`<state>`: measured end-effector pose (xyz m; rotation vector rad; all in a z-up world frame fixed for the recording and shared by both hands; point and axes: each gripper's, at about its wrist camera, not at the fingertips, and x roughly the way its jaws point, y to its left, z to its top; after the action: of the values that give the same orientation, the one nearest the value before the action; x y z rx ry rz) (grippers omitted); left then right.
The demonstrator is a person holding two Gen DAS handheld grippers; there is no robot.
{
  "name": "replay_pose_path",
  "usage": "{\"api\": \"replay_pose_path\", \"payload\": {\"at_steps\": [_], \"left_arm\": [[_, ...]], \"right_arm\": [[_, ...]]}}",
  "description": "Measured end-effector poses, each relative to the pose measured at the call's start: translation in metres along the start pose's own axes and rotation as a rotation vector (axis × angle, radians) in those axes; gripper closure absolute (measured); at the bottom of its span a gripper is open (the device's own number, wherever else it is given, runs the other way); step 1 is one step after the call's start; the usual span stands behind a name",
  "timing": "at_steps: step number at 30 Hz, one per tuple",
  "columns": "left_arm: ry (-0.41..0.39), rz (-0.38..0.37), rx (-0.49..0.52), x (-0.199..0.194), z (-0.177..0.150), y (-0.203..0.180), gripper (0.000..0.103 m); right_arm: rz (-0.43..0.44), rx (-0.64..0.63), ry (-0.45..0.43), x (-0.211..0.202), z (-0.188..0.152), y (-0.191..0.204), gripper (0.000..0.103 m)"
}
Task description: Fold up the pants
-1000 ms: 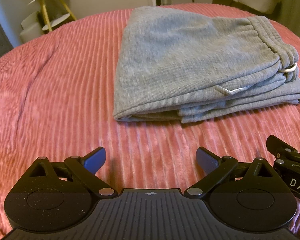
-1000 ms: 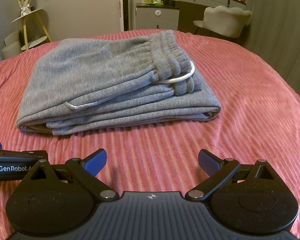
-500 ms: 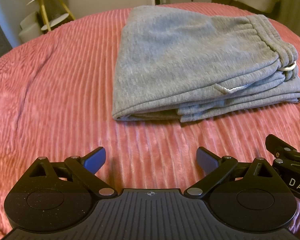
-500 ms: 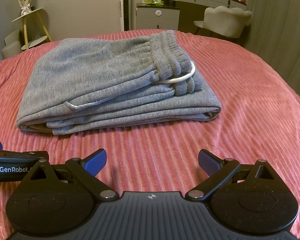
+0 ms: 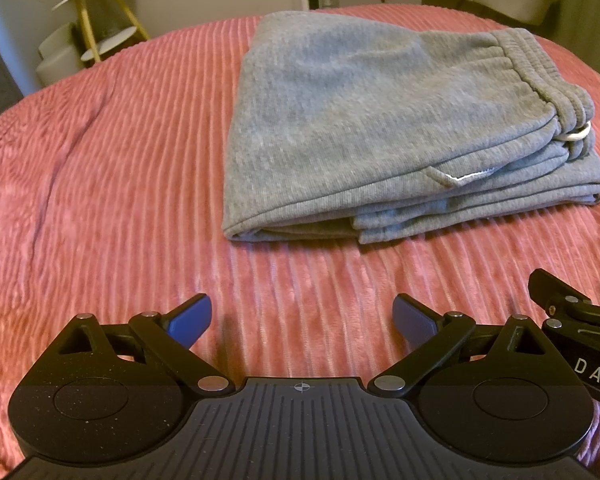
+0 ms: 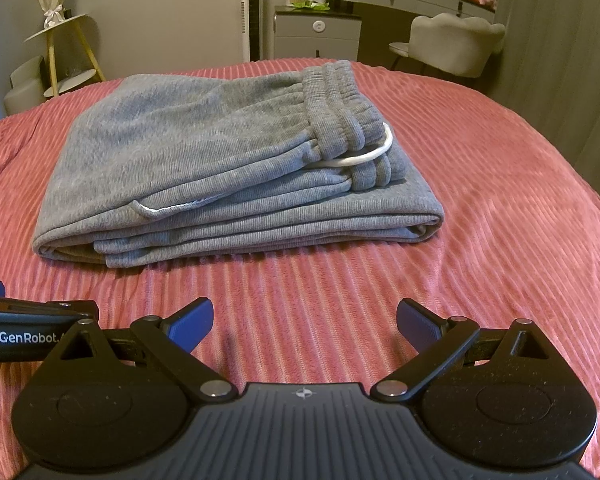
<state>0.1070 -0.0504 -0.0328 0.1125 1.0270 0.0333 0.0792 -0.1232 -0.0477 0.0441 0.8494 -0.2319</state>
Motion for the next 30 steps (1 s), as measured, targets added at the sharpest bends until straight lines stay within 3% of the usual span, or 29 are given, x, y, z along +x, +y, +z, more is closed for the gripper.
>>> {"api": "replay_pose_path", "payload": {"at_steps": [30], "left_arm": [[0.005,0.0,0.0,0.0001,0.0,0.0004,0.003]], "right_arm": [[-0.003,-0.011,0.001,0.0,-0.0009,0.0013,0.005]]}}
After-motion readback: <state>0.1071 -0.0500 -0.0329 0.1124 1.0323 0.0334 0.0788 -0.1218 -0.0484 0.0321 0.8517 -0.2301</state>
